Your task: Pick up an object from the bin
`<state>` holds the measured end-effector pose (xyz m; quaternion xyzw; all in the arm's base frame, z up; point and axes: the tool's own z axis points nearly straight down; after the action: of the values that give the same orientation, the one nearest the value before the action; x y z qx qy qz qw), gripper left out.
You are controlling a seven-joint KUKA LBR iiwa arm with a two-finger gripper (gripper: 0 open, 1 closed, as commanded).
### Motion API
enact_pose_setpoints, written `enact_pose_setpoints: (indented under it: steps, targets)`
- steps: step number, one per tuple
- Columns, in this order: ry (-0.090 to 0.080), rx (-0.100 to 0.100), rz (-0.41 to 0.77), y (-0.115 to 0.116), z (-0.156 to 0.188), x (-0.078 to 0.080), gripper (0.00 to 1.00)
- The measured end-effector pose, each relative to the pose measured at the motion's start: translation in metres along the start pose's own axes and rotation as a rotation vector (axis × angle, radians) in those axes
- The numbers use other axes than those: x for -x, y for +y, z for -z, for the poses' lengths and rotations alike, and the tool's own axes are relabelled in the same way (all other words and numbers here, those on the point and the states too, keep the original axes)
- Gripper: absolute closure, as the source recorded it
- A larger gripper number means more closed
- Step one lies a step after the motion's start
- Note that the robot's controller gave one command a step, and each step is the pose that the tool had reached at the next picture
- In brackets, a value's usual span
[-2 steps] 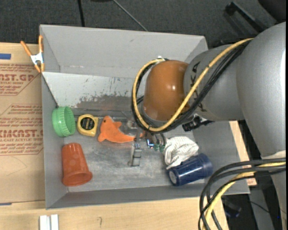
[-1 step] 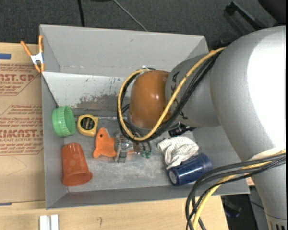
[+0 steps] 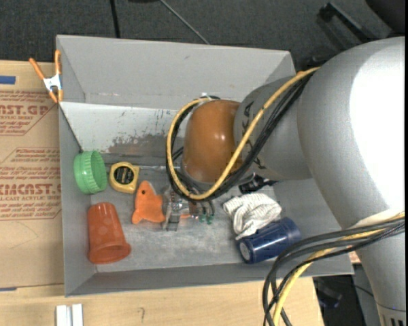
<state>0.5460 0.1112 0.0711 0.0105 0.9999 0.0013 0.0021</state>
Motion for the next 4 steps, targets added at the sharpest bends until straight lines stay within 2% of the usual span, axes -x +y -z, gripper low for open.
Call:
enact_pose_setpoints:
  steps: [1,2,3,4]
  targets:
    - [0.01,-0.003,0.007,-0.002,0.053,-0.008,1.0]
    - [0.003,-0.002,0.028,-0.001,0.052,-0.009,0.0]
    - [0.005,-0.002,0.038,0.0,0.029,-0.01,0.0]
    - [0.004,-0.002,-0.095,0.031,0.0,-0.01,1.0]
